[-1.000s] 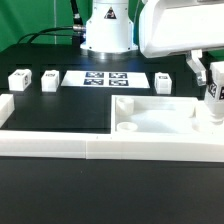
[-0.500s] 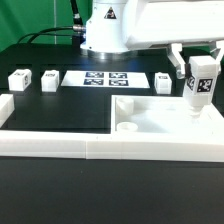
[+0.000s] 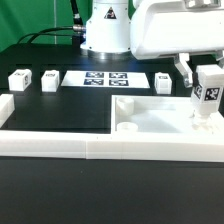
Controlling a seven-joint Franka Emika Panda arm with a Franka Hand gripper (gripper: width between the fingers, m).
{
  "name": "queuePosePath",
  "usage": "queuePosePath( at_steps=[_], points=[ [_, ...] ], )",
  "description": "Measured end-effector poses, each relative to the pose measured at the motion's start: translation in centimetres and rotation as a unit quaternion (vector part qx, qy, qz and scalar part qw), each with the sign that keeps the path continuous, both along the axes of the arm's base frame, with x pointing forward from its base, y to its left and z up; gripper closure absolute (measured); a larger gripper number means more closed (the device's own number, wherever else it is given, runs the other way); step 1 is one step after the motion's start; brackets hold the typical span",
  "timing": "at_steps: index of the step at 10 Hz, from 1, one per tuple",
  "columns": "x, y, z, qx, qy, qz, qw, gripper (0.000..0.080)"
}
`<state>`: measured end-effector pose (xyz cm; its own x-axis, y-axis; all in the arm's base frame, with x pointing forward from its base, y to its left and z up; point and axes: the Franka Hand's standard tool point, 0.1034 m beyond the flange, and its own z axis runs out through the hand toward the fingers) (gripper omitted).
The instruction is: Assemble square table
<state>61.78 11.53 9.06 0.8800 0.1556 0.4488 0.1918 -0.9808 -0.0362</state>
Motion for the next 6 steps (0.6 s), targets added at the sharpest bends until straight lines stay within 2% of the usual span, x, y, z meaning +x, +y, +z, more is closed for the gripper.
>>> queuePosePath(
  at_steps=[2,4,6],
  points=[
    [0.2,-0.1,-0.2,-0.001,-0.01,-0.002,1.0,0.0509],
    [0.2,-0.1,-1.0,-0.001,-0.006,-0.002,1.0,0.0509],
    [0.3,-0.1,-1.3,-0.002,-0.016,-0.003,1.0,0.0509]
  ],
)
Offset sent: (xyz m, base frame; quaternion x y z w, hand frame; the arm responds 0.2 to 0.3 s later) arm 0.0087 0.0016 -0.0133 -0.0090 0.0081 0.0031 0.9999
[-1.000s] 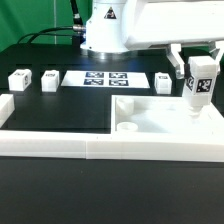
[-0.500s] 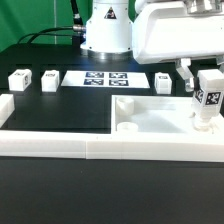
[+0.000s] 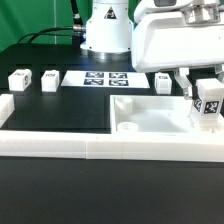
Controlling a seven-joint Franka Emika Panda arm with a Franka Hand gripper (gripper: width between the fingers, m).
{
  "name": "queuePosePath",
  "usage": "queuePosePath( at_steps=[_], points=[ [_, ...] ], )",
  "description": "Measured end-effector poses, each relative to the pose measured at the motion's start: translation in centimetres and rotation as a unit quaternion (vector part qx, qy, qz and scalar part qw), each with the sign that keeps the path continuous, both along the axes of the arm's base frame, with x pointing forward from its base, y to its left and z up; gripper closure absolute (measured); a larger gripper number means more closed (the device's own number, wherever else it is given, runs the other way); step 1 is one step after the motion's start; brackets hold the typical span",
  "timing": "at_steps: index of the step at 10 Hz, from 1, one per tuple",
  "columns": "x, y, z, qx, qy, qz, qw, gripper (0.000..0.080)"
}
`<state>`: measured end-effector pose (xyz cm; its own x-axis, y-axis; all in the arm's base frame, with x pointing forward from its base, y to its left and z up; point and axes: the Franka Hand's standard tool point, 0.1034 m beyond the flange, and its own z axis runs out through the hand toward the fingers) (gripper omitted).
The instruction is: Assemble square table
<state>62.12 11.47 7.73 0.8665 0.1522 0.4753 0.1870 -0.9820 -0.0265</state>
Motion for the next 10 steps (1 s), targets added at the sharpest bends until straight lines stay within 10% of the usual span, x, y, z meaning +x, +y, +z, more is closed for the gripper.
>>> queuePosePath(
  at_steps=[6,8,10],
  points=[
    [-0.23,-0.07,-0.08,-0.004,-0.038,-0.003,0.999,0.0509],
    [-0.23,-0.08,-0.08,-0.004,-0.038,-0.003,0.999,0.0212],
    [-0.22,-0.08,-0.08,-0.004,-0.038,-0.003,0.999,0.0162]
  ],
)
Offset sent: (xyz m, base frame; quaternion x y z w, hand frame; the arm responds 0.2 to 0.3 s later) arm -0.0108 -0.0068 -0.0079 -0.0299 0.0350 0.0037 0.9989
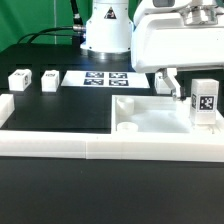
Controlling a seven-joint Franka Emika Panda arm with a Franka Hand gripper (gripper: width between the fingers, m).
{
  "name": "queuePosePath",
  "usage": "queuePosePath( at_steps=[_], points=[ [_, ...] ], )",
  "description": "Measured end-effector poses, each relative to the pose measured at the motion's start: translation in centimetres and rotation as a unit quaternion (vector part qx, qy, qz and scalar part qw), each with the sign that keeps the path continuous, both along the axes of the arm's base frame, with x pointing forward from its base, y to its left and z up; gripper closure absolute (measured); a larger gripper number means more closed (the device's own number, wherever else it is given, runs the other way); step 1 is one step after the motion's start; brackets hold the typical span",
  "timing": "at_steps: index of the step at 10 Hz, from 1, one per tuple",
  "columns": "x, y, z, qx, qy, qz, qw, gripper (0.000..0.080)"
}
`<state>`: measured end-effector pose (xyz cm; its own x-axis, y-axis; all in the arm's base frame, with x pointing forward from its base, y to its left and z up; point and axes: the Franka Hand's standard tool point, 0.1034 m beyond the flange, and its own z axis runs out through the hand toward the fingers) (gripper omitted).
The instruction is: Assemble square table
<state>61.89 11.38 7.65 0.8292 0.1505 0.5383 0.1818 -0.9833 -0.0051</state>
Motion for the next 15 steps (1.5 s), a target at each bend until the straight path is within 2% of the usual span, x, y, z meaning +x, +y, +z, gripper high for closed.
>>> queuePosePath(
  at_steps=[7,8,10,12,13,15],
  points=[
    [0.0,0.0,0.0,0.0,0.0,0.0,1.0,0.0151],
    [-0.1,0.0,0.0,0.004,0.025,-0.004,1.0,0.0151],
    [0.8,-0.3,1.2,0.012,0.055,-0.01,0.998,0.0151],
    [0.6,0.5,1.0,0.026,0.146,-0.013,0.989,0.0151],
    [1.0,0.3,1.1,0.028,0.168,-0.014,0.985,0.0151],
    [-0.3,0.5,0.2,0.031,0.26,-0.01,0.965,0.0151]
  ],
)
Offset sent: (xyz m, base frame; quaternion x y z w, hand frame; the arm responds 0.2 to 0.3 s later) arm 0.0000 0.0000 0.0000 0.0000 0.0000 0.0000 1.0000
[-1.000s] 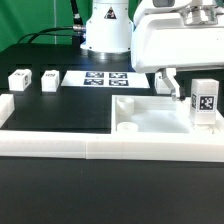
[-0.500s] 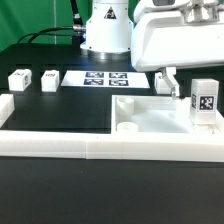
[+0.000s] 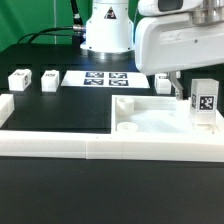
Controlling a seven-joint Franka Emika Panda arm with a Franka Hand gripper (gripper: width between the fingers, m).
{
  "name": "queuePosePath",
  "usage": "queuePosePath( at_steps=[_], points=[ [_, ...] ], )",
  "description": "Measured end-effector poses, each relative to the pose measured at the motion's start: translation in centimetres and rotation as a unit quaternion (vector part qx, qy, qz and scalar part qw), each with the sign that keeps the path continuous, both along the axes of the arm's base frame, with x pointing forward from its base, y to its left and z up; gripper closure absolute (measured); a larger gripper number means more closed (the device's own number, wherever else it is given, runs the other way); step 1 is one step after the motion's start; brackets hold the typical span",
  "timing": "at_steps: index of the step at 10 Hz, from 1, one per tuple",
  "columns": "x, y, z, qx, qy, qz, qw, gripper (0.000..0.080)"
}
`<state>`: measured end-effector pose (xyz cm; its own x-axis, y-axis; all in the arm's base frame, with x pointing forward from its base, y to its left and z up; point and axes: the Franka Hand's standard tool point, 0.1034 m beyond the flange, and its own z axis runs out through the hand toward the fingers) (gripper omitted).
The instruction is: Assemble square table
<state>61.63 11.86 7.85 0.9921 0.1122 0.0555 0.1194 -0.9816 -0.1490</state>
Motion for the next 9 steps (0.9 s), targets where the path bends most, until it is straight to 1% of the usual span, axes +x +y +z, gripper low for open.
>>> queuePosePath(
  at_steps=[1,2,3,4,5,6,7,8,9],
  points=[
    [-0.24,-0.19,-0.19,0.001,0.03,0.001,1.0,0.0151],
    [-0.13,-0.4,-0.25,0.001,0.031,-0.006,0.999,0.0151],
    [-0.31,-0.06,-0.29,0.001,0.037,-0.021,0.999,0.0151],
    [-0.28,-0.19,-0.29,0.001,0.038,-0.027,0.999,0.0151],
    [-0.28,-0.19,-0.3,0.001,0.038,-0.031,0.999,0.0176],
    [-0.28,-0.17,-0.29,0.002,0.039,-0.037,0.999,0.0176],
    [-0.29,-0.13,-0.29,0.003,0.044,-0.069,0.997,0.035],
    [-0.28,-0.19,-0.29,0.003,0.048,-0.096,0.994,0.0507],
    [-0.28,-0.17,-0.3,0.003,0.055,-0.14,0.989,0.0506]
  ],
)
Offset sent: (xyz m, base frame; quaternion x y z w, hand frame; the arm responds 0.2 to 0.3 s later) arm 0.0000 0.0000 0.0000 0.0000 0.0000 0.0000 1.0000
